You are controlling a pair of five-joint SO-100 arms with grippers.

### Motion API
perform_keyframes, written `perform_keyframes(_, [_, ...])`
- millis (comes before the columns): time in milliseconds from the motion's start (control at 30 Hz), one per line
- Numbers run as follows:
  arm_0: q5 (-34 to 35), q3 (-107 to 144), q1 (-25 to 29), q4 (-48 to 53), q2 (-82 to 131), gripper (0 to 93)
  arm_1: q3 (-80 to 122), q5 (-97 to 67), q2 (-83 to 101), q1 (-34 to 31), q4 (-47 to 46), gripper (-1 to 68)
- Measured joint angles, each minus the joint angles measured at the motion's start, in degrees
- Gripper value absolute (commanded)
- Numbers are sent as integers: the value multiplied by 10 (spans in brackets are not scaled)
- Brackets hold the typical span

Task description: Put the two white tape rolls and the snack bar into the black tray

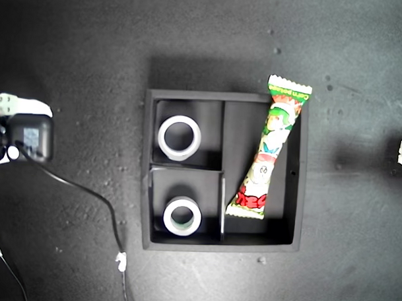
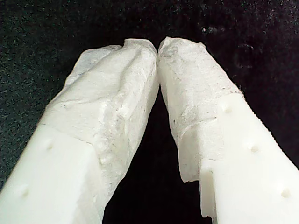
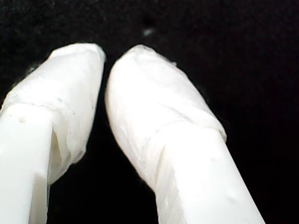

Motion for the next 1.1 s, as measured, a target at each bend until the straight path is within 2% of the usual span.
perform_keyframes(133, [2, 25, 0, -3, 0, 0, 0, 0, 0, 1, 27, -2])
perform_keyframes(333, [4, 91, 0, -39, 0, 0, 0, -1, 2, -36, 65, 0])
perform_keyframes(533, [8, 96, 8, -40, 0, 0, 0, -1, 0, -5, 67, 0])
perform_keyframes(700, [-17, 96, 9, -30, 0, 2, 0, -1, 0, 4, 67, 0])
perform_keyframes(933, [-57, 96, 61, -30, 0, 2, 0, -1, 0, 3, 67, 0])
perform_keyframes(1000, [-33, 96, 76, -30, 0, 2, 0, -1, 0, 3, 67, 0])
perform_keyframes(1100, [88, 96, 91, -30, 0, 2, 0, -1, 0, 3, 67, 0])
